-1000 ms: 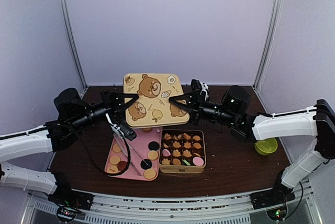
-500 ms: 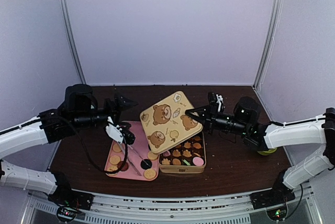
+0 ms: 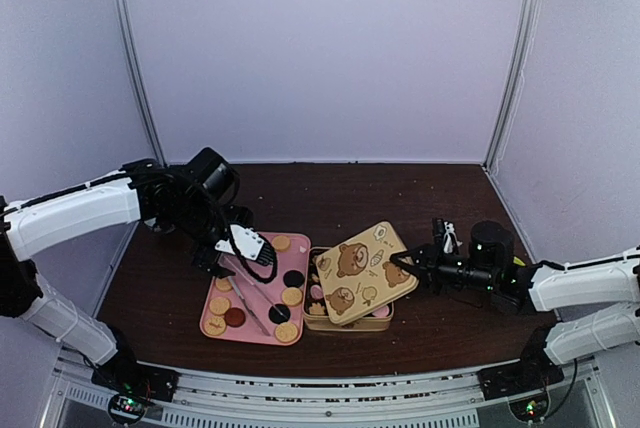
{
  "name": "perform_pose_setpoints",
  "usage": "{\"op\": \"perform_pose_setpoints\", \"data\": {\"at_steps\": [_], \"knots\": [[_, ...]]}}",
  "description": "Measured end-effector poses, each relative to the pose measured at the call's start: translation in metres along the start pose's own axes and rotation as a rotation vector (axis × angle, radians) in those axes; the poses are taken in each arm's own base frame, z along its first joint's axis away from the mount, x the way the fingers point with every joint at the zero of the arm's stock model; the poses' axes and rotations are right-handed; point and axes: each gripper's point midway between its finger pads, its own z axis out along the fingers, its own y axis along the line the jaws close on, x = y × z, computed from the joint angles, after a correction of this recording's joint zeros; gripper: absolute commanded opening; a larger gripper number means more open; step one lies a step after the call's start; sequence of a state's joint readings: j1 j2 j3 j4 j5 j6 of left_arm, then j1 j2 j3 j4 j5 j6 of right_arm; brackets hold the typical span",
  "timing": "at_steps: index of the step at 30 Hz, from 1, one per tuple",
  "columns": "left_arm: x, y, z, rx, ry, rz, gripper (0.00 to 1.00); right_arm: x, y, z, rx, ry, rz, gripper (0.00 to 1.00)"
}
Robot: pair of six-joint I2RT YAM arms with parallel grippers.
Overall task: Pack the cookies
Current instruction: Place the box lid on the packing box.
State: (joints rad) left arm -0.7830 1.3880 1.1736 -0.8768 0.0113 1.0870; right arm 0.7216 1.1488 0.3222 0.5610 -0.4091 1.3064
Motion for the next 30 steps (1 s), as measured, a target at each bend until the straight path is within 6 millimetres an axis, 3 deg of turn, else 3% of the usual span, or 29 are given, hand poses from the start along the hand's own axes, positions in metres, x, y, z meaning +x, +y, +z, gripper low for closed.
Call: {"op": "perform_pose_setpoints", "data": {"at_steps": [2, 6, 11, 14, 20, 30], "knots": [[0.002, -0.002, 0.005, 0.046, 0.019, -0.042, 0.91, -0.001, -0.001, 0.000, 0.002, -0.007, -0.002, 0.12], [0.008, -0.017, 0.014, 0.127, 0.055, -0.089, 0.91, -0.002, -0.007, 0.002, 0.022, -0.009, -0.009, 0.43], [0.011, -0.024, 0.024, 0.182, 0.082, -0.126, 0.89, 0.000, -0.036, 0.001, 0.159, 0.011, -0.054, 0.62], [0.010, -0.022, 0.027, 0.194, 0.088, -0.140, 0.88, -0.001, -0.046, -0.003, 0.271, 0.034, -0.123, 0.64], [0.006, -0.012, 0.031, 0.195, 0.086, -0.171, 0.86, -0.005, -0.041, -0.008, 0.384, 0.083, -0.247, 0.66], [-0.005, -0.002, 0.043, 0.218, 0.061, -0.253, 0.84, 0.017, -0.076, -0.011, 0.551, 0.225, -0.304, 0.65]]}}
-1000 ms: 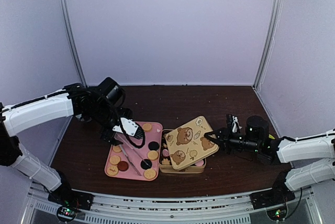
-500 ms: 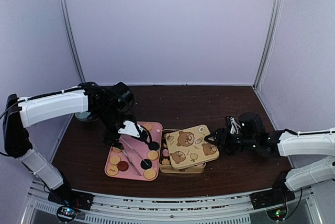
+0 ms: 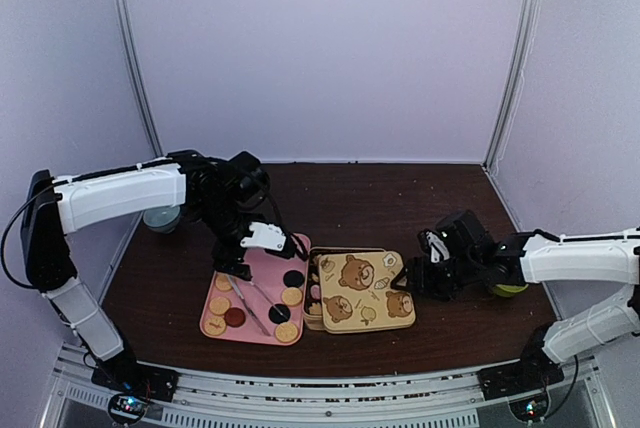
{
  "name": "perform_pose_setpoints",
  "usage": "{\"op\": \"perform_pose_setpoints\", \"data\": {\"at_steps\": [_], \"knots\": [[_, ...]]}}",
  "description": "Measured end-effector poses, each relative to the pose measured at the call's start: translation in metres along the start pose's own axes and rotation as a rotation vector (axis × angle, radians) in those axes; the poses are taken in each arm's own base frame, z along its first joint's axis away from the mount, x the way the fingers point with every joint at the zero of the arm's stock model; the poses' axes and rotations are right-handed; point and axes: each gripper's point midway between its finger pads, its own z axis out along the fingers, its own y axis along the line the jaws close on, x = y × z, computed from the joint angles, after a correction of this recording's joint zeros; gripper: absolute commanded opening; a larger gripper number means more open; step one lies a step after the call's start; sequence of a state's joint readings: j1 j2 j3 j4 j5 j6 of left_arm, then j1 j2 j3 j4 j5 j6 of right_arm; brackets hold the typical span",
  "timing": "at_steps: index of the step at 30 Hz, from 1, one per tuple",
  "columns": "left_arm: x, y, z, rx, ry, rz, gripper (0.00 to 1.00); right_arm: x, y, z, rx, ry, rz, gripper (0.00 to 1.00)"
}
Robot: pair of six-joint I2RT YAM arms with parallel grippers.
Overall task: Pack the cookies
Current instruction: Place the box lid on the packing box.
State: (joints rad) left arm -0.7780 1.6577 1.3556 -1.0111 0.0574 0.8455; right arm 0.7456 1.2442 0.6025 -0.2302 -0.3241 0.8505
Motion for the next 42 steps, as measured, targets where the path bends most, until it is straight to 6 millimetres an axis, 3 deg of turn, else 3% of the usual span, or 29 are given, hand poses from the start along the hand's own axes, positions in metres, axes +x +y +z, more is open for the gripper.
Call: {"op": "perform_pose_setpoints", "data": {"at_steps": [14, 20, 27, 32, 36, 42], "knots": [[-0.022, 0.001, 0.021, 0.061, -0.061, -0.089, 0.82, -0.001, 0.026, 0.010, 0.052, 0.033, -0.060, 0.63], [-0.033, -0.008, 0.042, 0.123, -0.071, -0.123, 0.82, -0.006, 0.043, 0.020, 0.091, 0.039, -0.094, 0.63], [-0.055, -0.019, 0.054, 0.148, -0.101, -0.125, 0.81, -0.004, 0.035, 0.027, 0.148, 0.051, -0.097, 0.63], [-0.058, -0.022, 0.068, 0.173, -0.096, -0.153, 0.78, -0.004, 0.030, 0.026, 0.169, 0.051, -0.097, 0.63], [-0.062, -0.015, 0.069, 0.153, -0.099, -0.180, 0.73, -0.004, 0.026, 0.025, 0.189, 0.048, -0.099, 0.63], [-0.072, 0.012, 0.070, 0.072, -0.107, -0.220, 0.71, -0.004, 0.025, 0.023, 0.203, 0.051, -0.103, 0.63]]}}
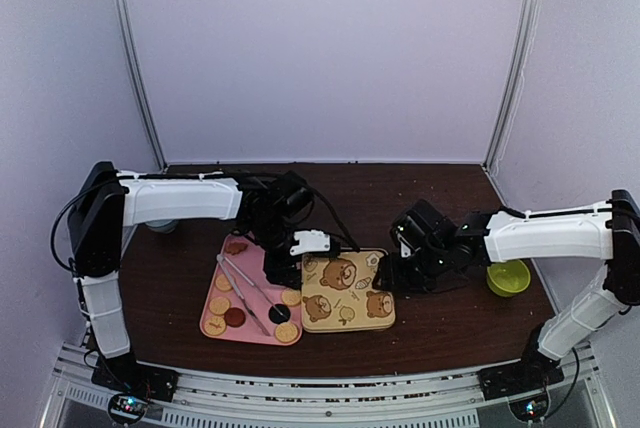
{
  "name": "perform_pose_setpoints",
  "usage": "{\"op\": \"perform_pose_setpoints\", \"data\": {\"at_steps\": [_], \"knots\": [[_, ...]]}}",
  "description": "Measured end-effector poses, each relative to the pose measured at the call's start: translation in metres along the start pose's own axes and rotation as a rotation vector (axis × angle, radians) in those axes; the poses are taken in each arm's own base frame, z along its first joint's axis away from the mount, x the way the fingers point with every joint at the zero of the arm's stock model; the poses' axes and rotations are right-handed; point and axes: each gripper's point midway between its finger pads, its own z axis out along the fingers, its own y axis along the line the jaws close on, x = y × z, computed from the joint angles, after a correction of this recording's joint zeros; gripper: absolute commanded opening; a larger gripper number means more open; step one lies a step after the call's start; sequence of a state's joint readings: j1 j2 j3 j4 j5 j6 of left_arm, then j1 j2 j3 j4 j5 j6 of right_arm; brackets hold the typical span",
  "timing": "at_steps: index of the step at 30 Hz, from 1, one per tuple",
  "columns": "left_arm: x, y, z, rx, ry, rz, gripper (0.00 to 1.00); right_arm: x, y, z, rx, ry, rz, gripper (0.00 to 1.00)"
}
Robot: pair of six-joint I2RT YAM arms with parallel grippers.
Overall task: Pack the cookies
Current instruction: Place the box lid on the packing box.
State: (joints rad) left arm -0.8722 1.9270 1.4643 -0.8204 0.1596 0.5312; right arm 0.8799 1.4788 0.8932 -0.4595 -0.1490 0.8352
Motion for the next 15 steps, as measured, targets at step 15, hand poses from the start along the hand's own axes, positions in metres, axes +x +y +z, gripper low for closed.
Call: {"op": "perform_pose_setpoints", "data": {"at_steps": [15], "knots": [[-0.010, 0.040, -0.007, -0.105, -0.004, -0.054, 0.70, -0.025, 0.023, -0.010, -0.020, -0.045, -0.048, 0.62]]}}
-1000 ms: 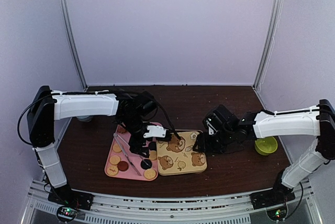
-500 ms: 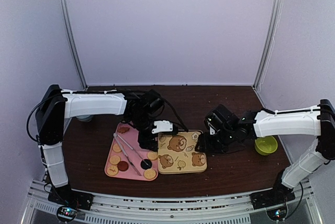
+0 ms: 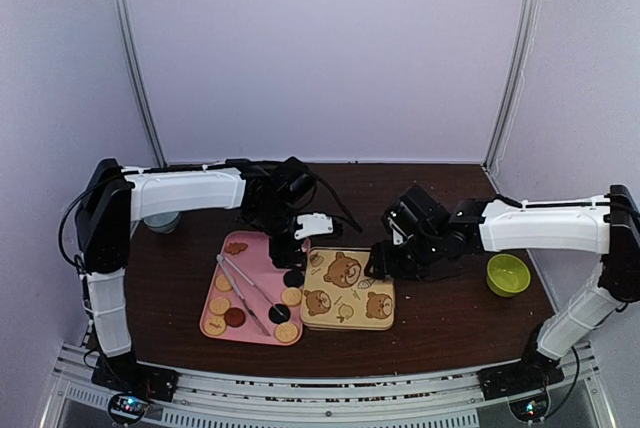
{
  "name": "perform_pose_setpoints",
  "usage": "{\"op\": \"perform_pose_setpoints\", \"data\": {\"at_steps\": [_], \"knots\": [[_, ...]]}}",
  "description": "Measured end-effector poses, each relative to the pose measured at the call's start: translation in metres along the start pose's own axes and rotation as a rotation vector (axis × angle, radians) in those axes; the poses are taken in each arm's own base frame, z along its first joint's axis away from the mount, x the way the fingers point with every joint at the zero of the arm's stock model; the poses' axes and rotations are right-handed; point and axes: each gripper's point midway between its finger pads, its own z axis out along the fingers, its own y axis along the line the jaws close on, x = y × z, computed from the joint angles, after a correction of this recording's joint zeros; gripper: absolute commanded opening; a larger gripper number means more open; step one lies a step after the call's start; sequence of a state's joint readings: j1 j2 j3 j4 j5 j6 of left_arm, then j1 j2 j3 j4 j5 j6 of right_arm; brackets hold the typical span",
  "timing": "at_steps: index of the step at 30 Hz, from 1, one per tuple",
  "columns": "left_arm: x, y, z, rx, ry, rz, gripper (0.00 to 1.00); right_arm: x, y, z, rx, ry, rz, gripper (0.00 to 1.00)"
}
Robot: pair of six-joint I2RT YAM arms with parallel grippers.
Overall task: Pack the cookies
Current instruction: Place the box lid on the packing box, then adjust the box lid for the packing box.
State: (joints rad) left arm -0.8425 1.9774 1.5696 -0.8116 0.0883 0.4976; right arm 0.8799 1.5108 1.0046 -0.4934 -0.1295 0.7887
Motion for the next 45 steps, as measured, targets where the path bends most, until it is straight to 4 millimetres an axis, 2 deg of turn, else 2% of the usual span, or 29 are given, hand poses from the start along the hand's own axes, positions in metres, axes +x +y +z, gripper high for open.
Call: {"op": "perform_pose_setpoints", "data": {"at_steps": [6, 13, 16, 19, 21, 25, 27, 28, 29, 32, 35, 38, 41, 45], "knots": [[-0.004, 0.018, 0.001, -0.026, -0.009, -0.021, 0.70, -0.003, 0.002, 0.008, 0.019, 0.014, -0.017, 0.62], [-0.010, 0.030, 0.003, -0.047, -0.008, -0.036, 0.70, -0.025, 0.007, 0.002, 0.055, -0.034, -0.047, 0.62], [-0.011, 0.037, -0.002, -0.053, -0.020, -0.058, 0.71, -0.033, 0.003, -0.005, 0.075, -0.073, -0.052, 0.64], [-0.010, 0.049, -0.009, -0.056, -0.037, -0.090, 0.73, -0.041, 0.003, -0.019, 0.085, -0.132, -0.074, 0.66], [-0.002, 0.060, -0.014, -0.066, -0.040, -0.119, 0.75, -0.041, 0.014, -0.035, 0.071, -0.179, -0.123, 0.62], [0.012, 0.071, -0.025, -0.065, -0.038, -0.160, 0.82, -0.016, 0.058, -0.066, -0.029, -0.227, -0.280, 0.52], [0.013, 0.071, -0.031, -0.057, -0.047, -0.168, 0.83, 0.011, 0.081, -0.075, -0.098, -0.213, -0.370, 0.47], [0.012, 0.069, -0.034, -0.049, -0.053, -0.167, 0.83, 0.019, 0.085, -0.076, -0.113, -0.203, -0.396, 0.46], [0.010, 0.067, -0.037, -0.044, -0.060, -0.165, 0.83, 0.037, 0.094, -0.077, -0.141, -0.178, -0.443, 0.44], [0.006, 0.062, -0.040, -0.031, -0.076, -0.158, 0.83, 0.080, 0.106, -0.068, -0.168, -0.098, -0.546, 0.42], [0.004, 0.059, -0.040, -0.018, -0.080, -0.157, 0.83, 0.113, 0.106, -0.050, -0.141, -0.013, -0.627, 0.40], [0.005, 0.056, -0.040, -0.005, -0.075, -0.161, 0.83, 0.138, 0.094, -0.021, -0.060, 0.080, -0.694, 0.39], [0.007, 0.055, -0.040, 0.000, -0.068, -0.162, 0.83, 0.149, 0.082, 0.001, 0.018, 0.144, -0.740, 0.38], [0.009, 0.053, -0.040, 0.005, -0.063, -0.164, 0.83, 0.149, 0.074, 0.015, 0.095, 0.167, -0.786, 0.38]]}}
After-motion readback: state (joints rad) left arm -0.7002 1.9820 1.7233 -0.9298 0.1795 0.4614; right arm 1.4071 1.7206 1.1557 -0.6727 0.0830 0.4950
